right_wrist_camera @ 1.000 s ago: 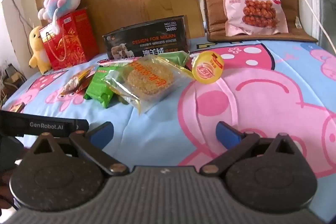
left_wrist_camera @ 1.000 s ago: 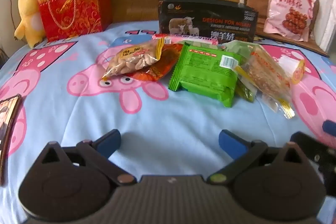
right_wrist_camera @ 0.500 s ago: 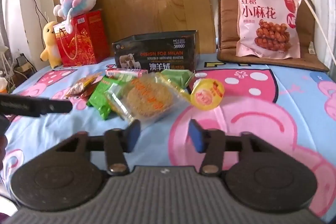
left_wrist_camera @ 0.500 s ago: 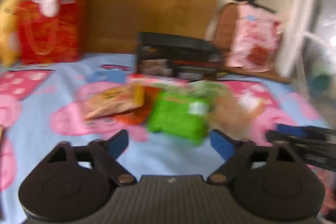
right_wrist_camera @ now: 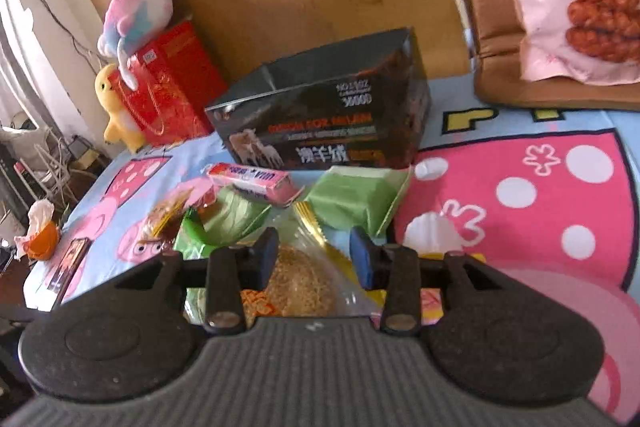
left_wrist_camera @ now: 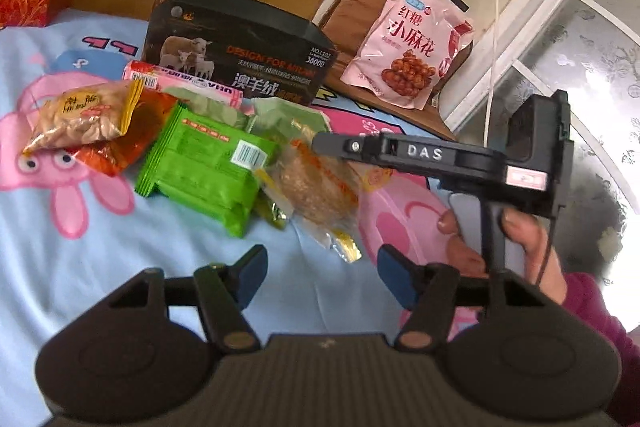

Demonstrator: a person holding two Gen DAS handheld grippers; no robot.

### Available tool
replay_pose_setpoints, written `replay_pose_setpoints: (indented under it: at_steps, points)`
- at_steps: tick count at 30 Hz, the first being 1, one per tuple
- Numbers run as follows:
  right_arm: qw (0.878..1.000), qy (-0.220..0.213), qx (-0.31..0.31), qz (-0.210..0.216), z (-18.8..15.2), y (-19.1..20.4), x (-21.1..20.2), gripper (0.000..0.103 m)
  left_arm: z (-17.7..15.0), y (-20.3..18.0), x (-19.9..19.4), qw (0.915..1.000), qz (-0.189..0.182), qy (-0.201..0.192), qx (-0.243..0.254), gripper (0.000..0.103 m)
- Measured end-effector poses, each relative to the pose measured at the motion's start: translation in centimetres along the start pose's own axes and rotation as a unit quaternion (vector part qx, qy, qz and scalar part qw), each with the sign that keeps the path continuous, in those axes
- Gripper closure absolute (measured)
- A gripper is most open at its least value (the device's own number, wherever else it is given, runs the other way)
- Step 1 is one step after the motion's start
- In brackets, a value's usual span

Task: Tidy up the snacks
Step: 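Grasp the yellow snack bag with the left gripper and drop it into the black box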

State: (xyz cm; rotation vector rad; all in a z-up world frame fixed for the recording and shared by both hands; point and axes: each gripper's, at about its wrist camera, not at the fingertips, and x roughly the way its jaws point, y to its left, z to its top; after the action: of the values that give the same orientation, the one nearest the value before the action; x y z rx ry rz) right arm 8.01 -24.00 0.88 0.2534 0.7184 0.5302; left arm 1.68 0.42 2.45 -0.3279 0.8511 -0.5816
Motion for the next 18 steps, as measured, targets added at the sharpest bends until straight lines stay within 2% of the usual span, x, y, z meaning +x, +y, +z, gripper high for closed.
replay_pose_setpoints:
  at_steps: [2,4,6,8,9,12,15,18]
  points:
    - [0.999,0.023,0.015,0.017,-0.2,0.1,-0.4,0.054,-0.1,0.2,-0.5,1.0,-0.003,-0.003,-0.002,0.041]
    - [0.997,0.043,0.042,0.05,-0.9,-0.4,-1.2,0.054,-0.2,0.5,-0.8,1.0,-0.007,-0.005,-0.006,0.041]
    - [0.99,0.067,0.07,0.106,-2.5,-0.5,-2.5,0.051,-0.2,1.1,-1.2,0.9999,-0.006,-0.008,-0.011,0.04]
    - [0.984,0.069,0.078,0.144,-4.0,0.0,-3.7,0.047,-0.2,1.8,-1.6,0.9997,-0.008,-0.011,-0.02,0.04]
    - [0.986,0.06,0.069,0.137,-4.6,0.4,-4.4,0.043,-0.1,2.3,-1.9,0.9995,-0.011,-0.012,-0.027,0.041]
    - [0.997,0.022,0.031,0.071,-6.7,1.6,-6.2,0.028,0.1,3.1,-2.4,0.9993,-0.008,-0.015,-0.033,0.041]
    - [0.999,0.026,-0.025,0.041,-7.9,3.4,-5.9,0.029,0.2,2.9,-2.2,0.9998,-0.001,-0.007,-0.02,0.041]
    - [0.994,0.025,-0.102,0.026,-9.0,6.1,-5.7,0.03,-0.4,2.1,-1.2,0.9998,0.008,0.016,0.004,0.043]
